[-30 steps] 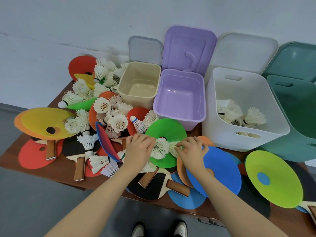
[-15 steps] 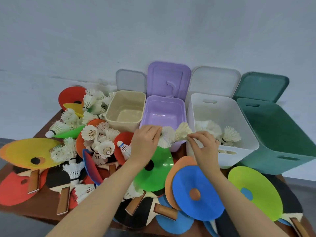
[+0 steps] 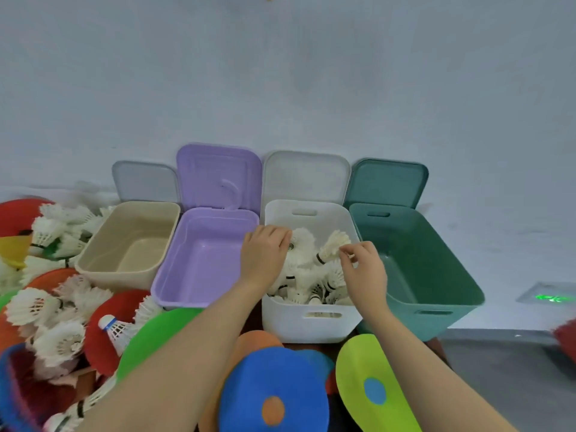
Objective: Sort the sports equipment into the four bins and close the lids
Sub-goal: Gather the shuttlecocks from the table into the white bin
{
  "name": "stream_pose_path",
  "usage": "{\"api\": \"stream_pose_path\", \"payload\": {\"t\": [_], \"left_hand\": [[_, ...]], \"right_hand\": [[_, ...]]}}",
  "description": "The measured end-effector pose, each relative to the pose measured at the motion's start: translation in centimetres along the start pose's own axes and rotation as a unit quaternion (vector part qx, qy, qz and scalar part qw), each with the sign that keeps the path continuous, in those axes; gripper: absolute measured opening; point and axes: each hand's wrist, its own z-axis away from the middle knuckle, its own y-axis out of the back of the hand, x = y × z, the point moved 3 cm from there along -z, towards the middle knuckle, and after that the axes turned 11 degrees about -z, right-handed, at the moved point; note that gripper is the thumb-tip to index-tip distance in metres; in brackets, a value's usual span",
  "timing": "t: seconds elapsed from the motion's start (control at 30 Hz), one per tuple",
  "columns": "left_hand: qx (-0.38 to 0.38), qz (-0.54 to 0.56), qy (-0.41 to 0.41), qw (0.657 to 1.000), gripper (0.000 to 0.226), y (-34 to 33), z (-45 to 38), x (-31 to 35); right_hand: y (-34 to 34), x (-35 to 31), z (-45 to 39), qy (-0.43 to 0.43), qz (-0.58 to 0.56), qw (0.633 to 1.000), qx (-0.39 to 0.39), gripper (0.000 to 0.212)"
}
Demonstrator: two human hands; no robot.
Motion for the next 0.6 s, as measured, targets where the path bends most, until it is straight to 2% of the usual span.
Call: {"api": "stream_pose_path", "payload": {"t": [0.1,0.2,0.37,0.6], "left_hand": [[-0.057,-0.035,-0.008,0.998,0.039,-1.9,0.1,-0.2],[-0.085,-0.038,0.000,0.996,0.045,-2.3,1.2,-1.1],[-0.073,-0.047,-0.001,0.996,0.042,-0.1,3.5,-3.9],[-0.068,-0.068,0.010,0.995,0.040,4.3,7.4,-10.5]], "right_hand": [[-0.7,2.3,-0.4,-0.015,0.048,0.997,-0.052,0.015],[-1.4,3.2,0.3,-0.003,0.035,0.996,-0.086,0.018],[-3.4,1.6,1.9,0.021,-0.029,0.991,-0.125,0.019],[-7.9,-4.2,5.3,0.080,-0.076,0.982,-0.154,0.017]]}}
